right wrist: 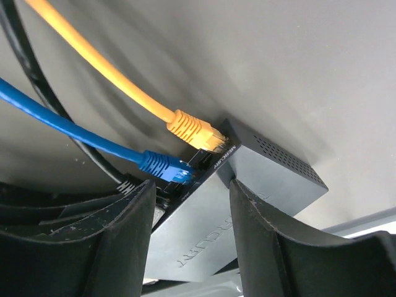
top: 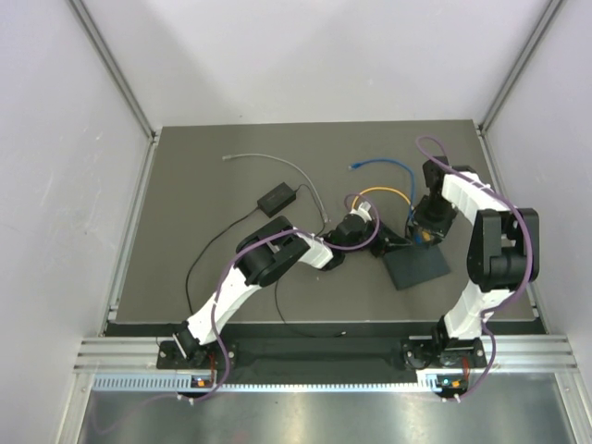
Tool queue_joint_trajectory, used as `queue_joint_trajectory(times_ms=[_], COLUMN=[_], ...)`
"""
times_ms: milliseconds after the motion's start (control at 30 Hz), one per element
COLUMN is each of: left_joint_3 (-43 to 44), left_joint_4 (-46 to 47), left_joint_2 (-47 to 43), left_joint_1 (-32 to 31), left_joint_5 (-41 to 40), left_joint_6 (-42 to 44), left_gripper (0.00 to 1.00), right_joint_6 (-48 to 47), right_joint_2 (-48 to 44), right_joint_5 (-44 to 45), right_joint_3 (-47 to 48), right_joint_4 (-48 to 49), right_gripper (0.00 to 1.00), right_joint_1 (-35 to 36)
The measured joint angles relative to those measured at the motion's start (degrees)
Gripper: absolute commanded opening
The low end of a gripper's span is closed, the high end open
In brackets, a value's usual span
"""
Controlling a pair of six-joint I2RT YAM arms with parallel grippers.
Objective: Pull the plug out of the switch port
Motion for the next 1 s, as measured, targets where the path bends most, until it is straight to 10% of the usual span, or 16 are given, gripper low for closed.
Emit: queue_joint_trajectory(times_ms=[1000], left_joint_3=[-5.44], left_joint_4=[2.01], left_joint_2=[-1.97], left_joint_1=[-0.92], left_joint_5=[-5.92], left_joint_6=[7.45], left_gripper=[0.00], right_joint_6=[1.05], right_joint_2=[-11.32], right_joint_5=[11.23], right_joint_3=[-16.85], right_joint_4=[14.91], right_gripper=[0.29], right_joint_1=[8.79])
